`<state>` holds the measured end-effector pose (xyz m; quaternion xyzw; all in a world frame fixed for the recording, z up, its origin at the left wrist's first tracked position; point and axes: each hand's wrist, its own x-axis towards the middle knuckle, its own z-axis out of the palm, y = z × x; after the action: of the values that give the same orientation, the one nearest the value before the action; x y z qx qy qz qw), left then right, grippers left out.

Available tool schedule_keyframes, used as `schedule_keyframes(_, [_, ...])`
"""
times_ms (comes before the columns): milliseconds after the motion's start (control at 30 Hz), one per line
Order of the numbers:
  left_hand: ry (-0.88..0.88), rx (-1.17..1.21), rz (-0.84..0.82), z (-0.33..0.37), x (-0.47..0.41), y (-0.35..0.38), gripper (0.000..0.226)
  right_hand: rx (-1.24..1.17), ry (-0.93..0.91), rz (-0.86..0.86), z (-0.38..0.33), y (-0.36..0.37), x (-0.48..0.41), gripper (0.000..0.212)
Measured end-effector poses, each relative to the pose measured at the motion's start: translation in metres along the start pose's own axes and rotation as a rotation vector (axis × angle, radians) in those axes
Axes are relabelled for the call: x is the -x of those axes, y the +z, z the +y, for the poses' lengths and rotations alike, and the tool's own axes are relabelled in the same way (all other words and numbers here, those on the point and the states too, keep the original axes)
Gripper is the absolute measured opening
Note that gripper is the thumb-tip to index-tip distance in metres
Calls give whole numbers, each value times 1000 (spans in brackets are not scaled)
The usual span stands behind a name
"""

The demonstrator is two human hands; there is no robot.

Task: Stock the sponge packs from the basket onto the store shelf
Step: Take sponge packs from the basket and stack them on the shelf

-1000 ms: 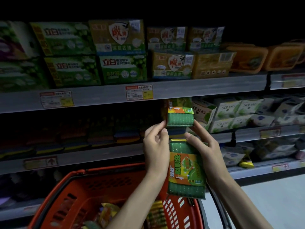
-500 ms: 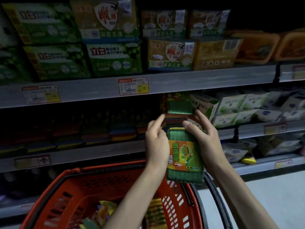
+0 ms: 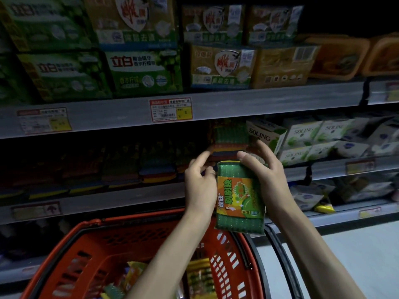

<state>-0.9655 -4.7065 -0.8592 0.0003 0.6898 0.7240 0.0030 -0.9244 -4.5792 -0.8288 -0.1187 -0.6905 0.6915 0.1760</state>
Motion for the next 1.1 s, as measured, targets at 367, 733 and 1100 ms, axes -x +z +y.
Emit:
schedule_keyframes(367, [21, -28, -2, 8, -3, -1, 39, -8, 18, -16, -1, -1, -4, 102])
schedule_keyframes(733, [27, -21, 0, 17, 1, -9, 39, -20, 54, -41, -1, 1, -3, 104])
schedule_keyframes(1100, [20, -46, -18, 21, 5, -17, 33, 12, 32, -7, -5, -2, 3, 106])
